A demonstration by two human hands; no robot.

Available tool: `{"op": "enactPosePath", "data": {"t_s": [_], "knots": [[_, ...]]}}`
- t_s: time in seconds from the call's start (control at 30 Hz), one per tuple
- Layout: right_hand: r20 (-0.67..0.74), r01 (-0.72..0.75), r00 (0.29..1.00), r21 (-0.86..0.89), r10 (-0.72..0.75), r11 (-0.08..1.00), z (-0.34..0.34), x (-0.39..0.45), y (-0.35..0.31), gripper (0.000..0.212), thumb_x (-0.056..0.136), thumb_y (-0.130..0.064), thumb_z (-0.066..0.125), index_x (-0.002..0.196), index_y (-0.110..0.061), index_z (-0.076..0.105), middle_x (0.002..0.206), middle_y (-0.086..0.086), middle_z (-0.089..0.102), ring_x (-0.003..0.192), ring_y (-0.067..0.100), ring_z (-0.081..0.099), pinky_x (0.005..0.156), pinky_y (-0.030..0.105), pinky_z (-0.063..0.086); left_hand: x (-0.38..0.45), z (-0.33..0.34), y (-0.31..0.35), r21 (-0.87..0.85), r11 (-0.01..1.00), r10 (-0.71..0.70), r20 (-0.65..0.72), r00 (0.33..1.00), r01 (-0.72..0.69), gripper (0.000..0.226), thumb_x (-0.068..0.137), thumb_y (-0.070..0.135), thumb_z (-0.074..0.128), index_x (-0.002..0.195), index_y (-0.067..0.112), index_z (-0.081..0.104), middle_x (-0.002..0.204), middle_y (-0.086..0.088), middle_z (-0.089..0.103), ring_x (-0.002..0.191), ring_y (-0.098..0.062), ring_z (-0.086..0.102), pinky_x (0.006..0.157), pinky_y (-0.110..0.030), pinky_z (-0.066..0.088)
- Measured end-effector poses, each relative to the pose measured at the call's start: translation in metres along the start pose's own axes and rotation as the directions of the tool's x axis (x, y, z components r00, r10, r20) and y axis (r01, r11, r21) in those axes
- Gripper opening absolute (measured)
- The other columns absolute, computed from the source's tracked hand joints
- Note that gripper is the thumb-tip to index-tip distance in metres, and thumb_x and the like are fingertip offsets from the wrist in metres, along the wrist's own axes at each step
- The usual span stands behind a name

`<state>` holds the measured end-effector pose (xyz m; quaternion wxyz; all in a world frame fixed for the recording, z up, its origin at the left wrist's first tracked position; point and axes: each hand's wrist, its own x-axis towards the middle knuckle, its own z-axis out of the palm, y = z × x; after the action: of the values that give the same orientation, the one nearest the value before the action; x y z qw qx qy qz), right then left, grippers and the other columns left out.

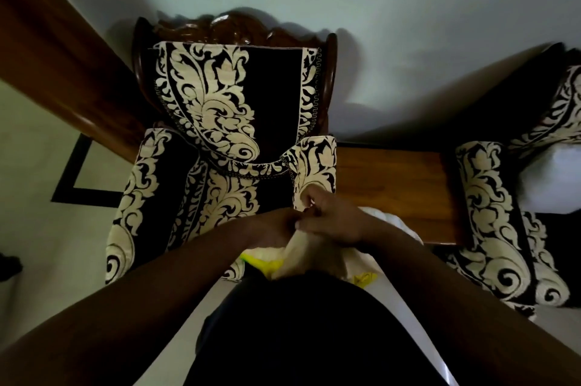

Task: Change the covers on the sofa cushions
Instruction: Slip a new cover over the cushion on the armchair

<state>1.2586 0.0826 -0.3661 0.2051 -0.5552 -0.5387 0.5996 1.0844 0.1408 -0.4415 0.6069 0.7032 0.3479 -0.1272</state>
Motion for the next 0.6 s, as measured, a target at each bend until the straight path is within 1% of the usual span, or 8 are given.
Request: {"op": "enactPosePath", "data": {"t_s": [0.1, 0.17, 0.23, 0.3, 0.4, 0.43, 0.53, 0.6], "knots": [[0.000, -0.123, 0.992, 0.123, 0.124, 0.985, -0.016, 0.005, -0.007, 0.024, 0.089, -0.024, 0.075, 0.096, -0.020, 0.052, 0.086, 0.005, 0.060, 0.077, 0.017, 0.053, 0.066, 0.034, 0.042, -0.009, -0.005, 0.007, -0.334, 0.942, -0.020, -0.130, 0.991, -0.025, 0.035, 0.094, -0.014, 0.049, 0.110, 0.015, 0.061, 0.090, 0.005, 0.066, 0.069, 0.003, 0.057, 0.063, -0.016, 0.044], [0.078, -0.213, 0.971, -0.137, 0.225, 0.967, -0.024, 0.009, -0.015, 0.023, 0.090, -0.037, 0.074, 0.100, -0.022, 0.060, 0.103, 0.000, 0.061, 0.094, 0.019, 0.058, 0.075, 0.034, 0.047, -0.009, -0.002, 0.003, -0.340, 0.934, 0.020, -0.245, 0.969, -0.105, 0.041, 0.090, -0.013, 0.054, 0.117, 0.018, 0.057, 0.106, 0.004, 0.066, 0.087, -0.005, 0.060, 0.068, -0.018, 0.046], [0.078, -0.195, 0.965, -0.425, 0.251, 0.884, -0.029, 0.013, -0.020, 0.027, 0.091, -0.044, 0.071, 0.103, -0.020, 0.065, 0.105, -0.006, 0.058, 0.099, 0.015, 0.055, 0.074, 0.025, 0.044, -0.009, 0.005, 0.001, -0.289, 0.937, 0.068, -0.395, 0.916, -0.195, 0.028, 0.088, 0.003, 0.063, 0.109, 0.022, 0.061, 0.104, 0.003, 0.065, 0.092, -0.010, 0.061, 0.073, -0.022, 0.048], [0.023, -0.173, 0.980, -0.411, 0.200, 0.895, -0.033, 0.015, -0.024, 0.021, 0.092, -0.041, 0.071, 0.098, -0.021, 0.064, 0.096, -0.010, 0.057, 0.091, 0.011, 0.054, 0.066, 0.023, 0.039, -0.013, 0.009, 0.010, -0.357, 0.909, 0.039, -0.444, 0.895, -0.216, 0.021, 0.090, 0.016, 0.055, 0.105, 0.026, 0.066, 0.098, 0.006, 0.068, 0.089, -0.003, 0.062, 0.079, -0.022, 0.048], [-0.028, -0.183, 0.983, -0.190, 0.181, 0.965, -0.036, 0.016, -0.024, 0.018, 0.091, -0.027, 0.073, 0.093, -0.022, 0.056, 0.083, -0.006, 0.056, 0.072, 0.009, 0.048, 0.058, 0.025, 0.036, -0.024, 0.010, 0.020, -0.426, 0.893, -0.012, -0.347, 0.938, -0.147, 0.026, 0.107, 0.031, 0.043, 0.096, 0.022, 0.066, 0.089, 0.009, 0.063, 0.077, 0.012, 0.057, 0.082, -0.021, 0.043], [-0.030, -0.180, 0.984, -0.125, 0.177, 0.976, -0.034, 0.018, -0.023, 0.021, 0.089, -0.021, 0.073, 0.093, -0.021, 0.053, 0.081, -0.003, 0.056, 0.069, 0.011, 0.046, 0.058, 0.026, 0.037, -0.025, 0.009, 0.019, -0.422, 0.899, -0.019, -0.299, 0.954, -0.114, 0.041, 0.108, 0.045, 0.036, 0.096, 0.018, 0.065, 0.090, 0.007, 0.063, 0.080, 0.009, 0.058, 0.085, -0.021, 0.044], [-0.033, -0.170, 0.985, -0.068, 0.168, 0.983, -0.020, 0.026, -0.020, 0.029, 0.081, -0.015, 0.071, 0.093, -0.022, 0.045, 0.078, 0.003, 0.052, 0.068, 0.015, 0.041, 0.057, 0.028, 0.035, -0.025, 0.010, 0.015, -0.335, 0.940, 0.014, -0.148, 0.989, -0.064, 0.087, 0.084, 0.087, 0.023, 0.108, 0.010, 0.057, 0.101, -0.007, 0.057, 0.095, -0.012, 0.053, 0.090, -0.026, 0.045], [-0.054, -0.202, 0.978, -0.016, 0.201, 0.979, -0.012, 0.031, -0.013, 0.031, 0.075, -0.020, 0.068, 0.090, -0.024, 0.041, 0.076, 0.003, 0.048, 0.068, 0.017, 0.039, 0.057, 0.031, 0.034, -0.026, 0.007, 0.012, -0.243, 0.969, 0.014, -0.112, 0.994, -0.041, 0.086, 0.078, 0.092, 0.022, 0.108, 0.018, 0.054, 0.109, -0.005, 0.051, 0.102, -0.014, 0.045, 0.092, -0.031, 0.040]]}}
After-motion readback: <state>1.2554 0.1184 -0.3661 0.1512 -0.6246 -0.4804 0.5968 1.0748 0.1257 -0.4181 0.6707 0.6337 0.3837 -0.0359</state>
